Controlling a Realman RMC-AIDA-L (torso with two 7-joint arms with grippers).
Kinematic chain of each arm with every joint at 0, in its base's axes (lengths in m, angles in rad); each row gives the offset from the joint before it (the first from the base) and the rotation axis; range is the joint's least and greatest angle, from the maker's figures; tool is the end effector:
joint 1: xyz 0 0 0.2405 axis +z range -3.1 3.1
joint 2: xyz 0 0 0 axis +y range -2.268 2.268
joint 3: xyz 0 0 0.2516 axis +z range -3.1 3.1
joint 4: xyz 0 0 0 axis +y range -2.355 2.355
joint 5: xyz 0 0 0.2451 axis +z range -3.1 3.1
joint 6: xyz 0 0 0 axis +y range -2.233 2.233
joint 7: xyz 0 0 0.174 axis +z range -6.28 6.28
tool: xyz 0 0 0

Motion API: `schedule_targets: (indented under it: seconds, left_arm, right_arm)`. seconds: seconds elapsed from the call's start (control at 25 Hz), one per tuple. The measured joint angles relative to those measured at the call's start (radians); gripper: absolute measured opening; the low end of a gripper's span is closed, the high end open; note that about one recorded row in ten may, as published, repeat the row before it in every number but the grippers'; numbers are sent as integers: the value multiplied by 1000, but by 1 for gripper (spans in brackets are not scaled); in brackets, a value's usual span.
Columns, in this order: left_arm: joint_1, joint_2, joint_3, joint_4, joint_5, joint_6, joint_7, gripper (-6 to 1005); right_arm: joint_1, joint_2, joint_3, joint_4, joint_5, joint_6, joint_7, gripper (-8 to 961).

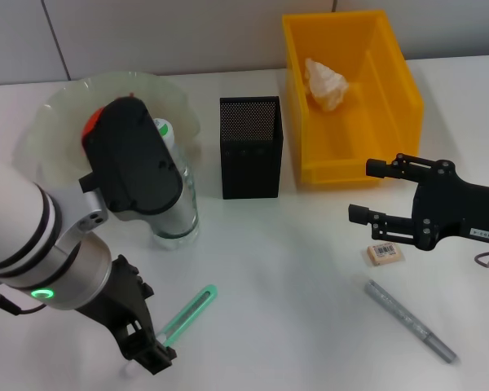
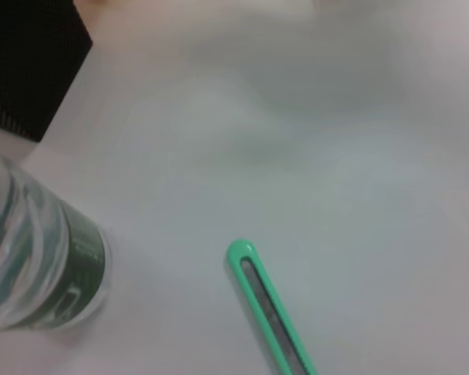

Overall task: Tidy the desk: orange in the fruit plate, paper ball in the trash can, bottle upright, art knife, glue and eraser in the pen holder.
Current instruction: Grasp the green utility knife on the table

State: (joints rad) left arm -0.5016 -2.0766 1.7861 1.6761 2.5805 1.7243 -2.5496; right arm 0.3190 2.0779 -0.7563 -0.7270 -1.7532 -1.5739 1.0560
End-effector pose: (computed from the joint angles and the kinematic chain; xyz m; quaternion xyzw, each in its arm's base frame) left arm -0.1275 0.3068 -0.0621 -0.9517 -0.1359 0.2625 0.0831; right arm 0.3014 0.3311 0.0051 -0.9248 0.1105 0.2741 0.2397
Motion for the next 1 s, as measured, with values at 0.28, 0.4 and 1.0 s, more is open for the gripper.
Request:
schedule_targets:
  seconds: [0.28, 0.4, 1.0]
  left_arm:
    - [-24, -2, 24, -3, -8, 7, -44, 861]
    - [-32, -2, 26, -6, -10, 8, -69, 861]
    - [-51, -3, 60, -64, 11, -46, -105, 861]
  right_arm:
    - [0, 2, 0, 9, 0, 2, -15, 725]
    - [0, 2, 0, 19, 0, 3, -25, 725]
    - [-3, 1, 1, 26, 0, 4, -38, 725]
